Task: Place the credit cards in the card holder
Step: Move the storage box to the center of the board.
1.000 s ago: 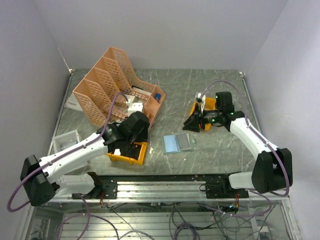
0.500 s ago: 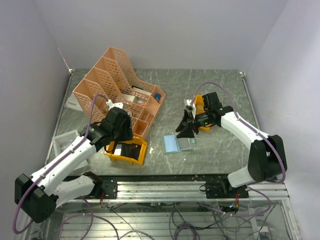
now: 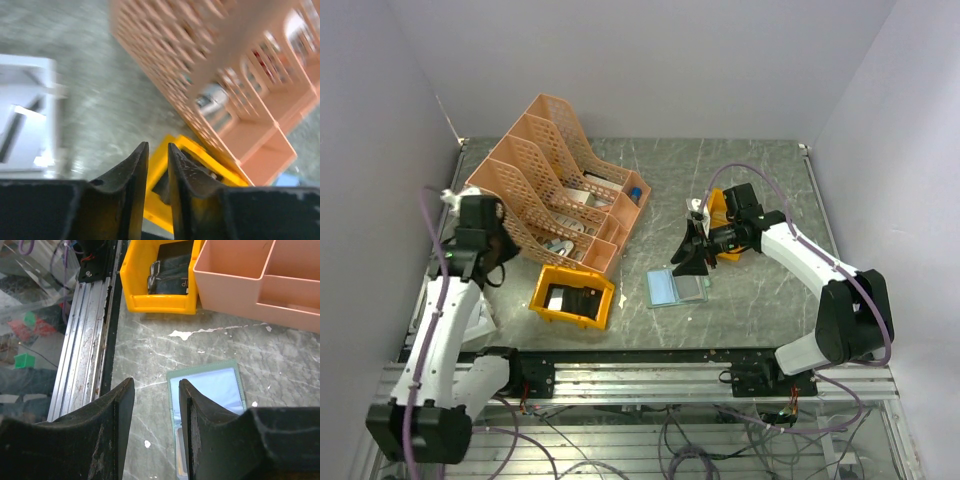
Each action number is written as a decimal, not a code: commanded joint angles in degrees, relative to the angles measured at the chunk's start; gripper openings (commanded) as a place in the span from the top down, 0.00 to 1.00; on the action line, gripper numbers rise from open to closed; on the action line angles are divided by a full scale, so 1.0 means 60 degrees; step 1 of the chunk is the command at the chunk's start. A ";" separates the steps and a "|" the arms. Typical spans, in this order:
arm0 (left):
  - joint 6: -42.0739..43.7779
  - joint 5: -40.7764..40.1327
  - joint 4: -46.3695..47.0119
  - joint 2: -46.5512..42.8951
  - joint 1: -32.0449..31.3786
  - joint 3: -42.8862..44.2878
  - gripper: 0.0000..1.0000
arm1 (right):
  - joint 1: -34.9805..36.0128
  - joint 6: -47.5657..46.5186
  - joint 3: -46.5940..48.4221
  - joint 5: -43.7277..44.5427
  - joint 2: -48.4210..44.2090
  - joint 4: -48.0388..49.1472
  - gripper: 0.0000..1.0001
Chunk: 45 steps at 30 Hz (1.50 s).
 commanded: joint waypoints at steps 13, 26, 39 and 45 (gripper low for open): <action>-0.0924 -0.1224 -0.0229 0.0346 0.5483 -0.0451 0.93 | -0.0090 -0.0010 0.0243 0.0190 -0.0548 -0.0194 0.59; -0.0784 0.1807 0.0658 0.2188 0.6880 -0.1608 0.93 | -0.0373 -0.0171 0.0372 0.0049 -0.0579 -0.0455 0.59; -0.0818 0.3116 0.0867 0.2346 0.5406 -0.1871 0.93 | -0.0718 -0.0421 0.0492 -0.0177 -0.0600 -0.0807 0.59; -0.1657 0.3348 0.1253 0.2285 0.3981 -0.1919 0.93 | -0.0791 -0.0527 0.0535 -0.0195 -0.0638 -0.0916 0.59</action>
